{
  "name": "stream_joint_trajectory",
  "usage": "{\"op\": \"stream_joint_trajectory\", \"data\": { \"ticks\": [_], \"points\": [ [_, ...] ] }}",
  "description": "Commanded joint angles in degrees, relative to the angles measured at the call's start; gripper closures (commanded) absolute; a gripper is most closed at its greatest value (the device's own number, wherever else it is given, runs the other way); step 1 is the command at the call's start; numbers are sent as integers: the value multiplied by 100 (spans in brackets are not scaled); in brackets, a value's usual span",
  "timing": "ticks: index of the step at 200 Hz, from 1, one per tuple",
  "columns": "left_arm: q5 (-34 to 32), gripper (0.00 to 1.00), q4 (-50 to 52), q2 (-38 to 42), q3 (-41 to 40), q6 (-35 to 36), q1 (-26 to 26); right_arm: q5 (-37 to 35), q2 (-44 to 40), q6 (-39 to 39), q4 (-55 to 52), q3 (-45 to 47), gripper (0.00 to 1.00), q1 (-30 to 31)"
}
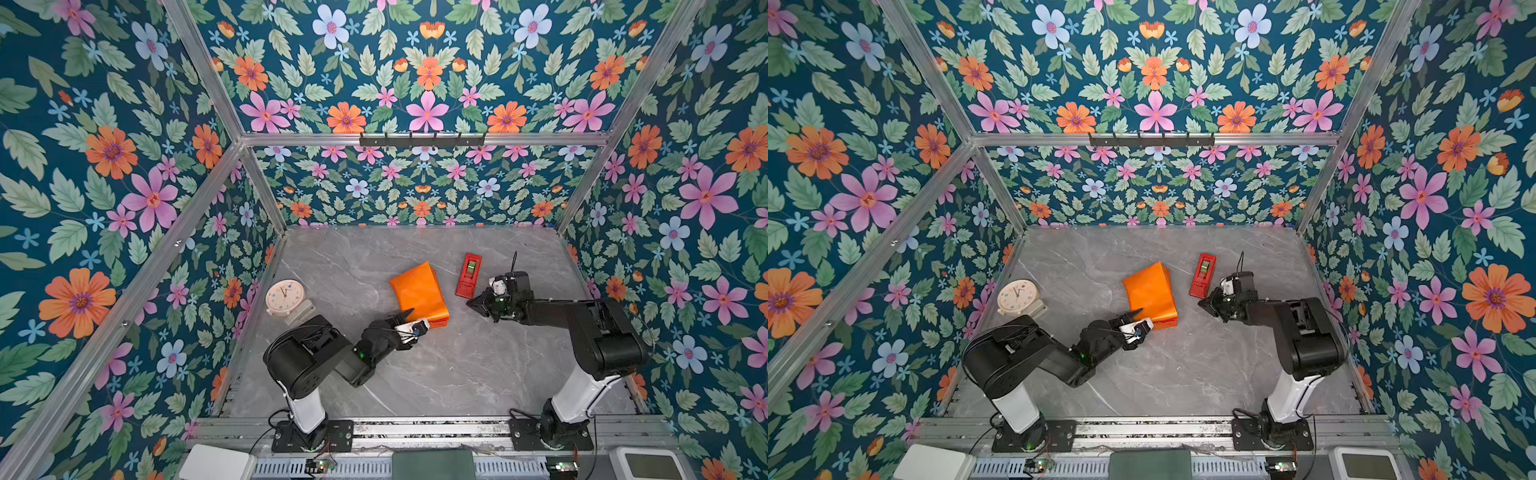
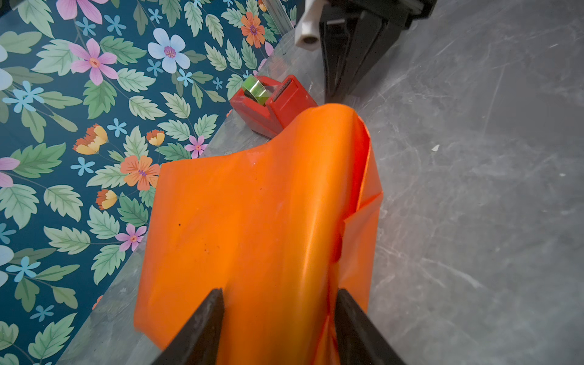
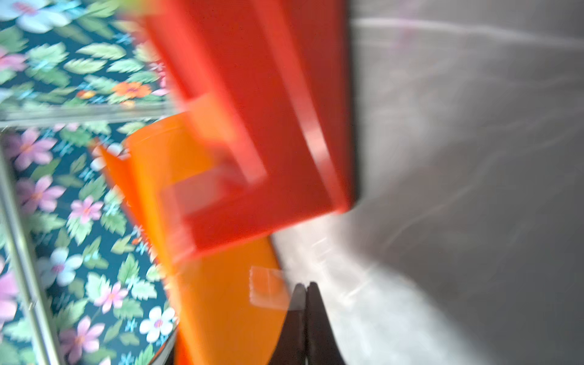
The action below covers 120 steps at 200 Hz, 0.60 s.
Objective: Wrap a gift box in wrapping paper
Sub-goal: Tear off the tape with the cutter, then wrap the gift box with the wrapping paper.
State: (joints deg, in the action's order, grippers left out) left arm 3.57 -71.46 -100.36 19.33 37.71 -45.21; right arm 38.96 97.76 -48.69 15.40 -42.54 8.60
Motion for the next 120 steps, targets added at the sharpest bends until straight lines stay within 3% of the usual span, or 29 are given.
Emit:
{"op": "stream_joint_trajectory", "data": {
  "ticks": [1, 52, 120],
  "points": [
    [108, 43, 440, -19, 0, -32, -5, 492, -680, 829, -334, 179, 100, 178],
    [91, 43, 415, -63, 7, -36, 0, 271, -1731, 1977, -673, 602, 100, 1475],
    [82, 43, 396, -61, 0, -34, 0, 90, -969, 2140, -97, 114, 100, 2399]
  ]
}}
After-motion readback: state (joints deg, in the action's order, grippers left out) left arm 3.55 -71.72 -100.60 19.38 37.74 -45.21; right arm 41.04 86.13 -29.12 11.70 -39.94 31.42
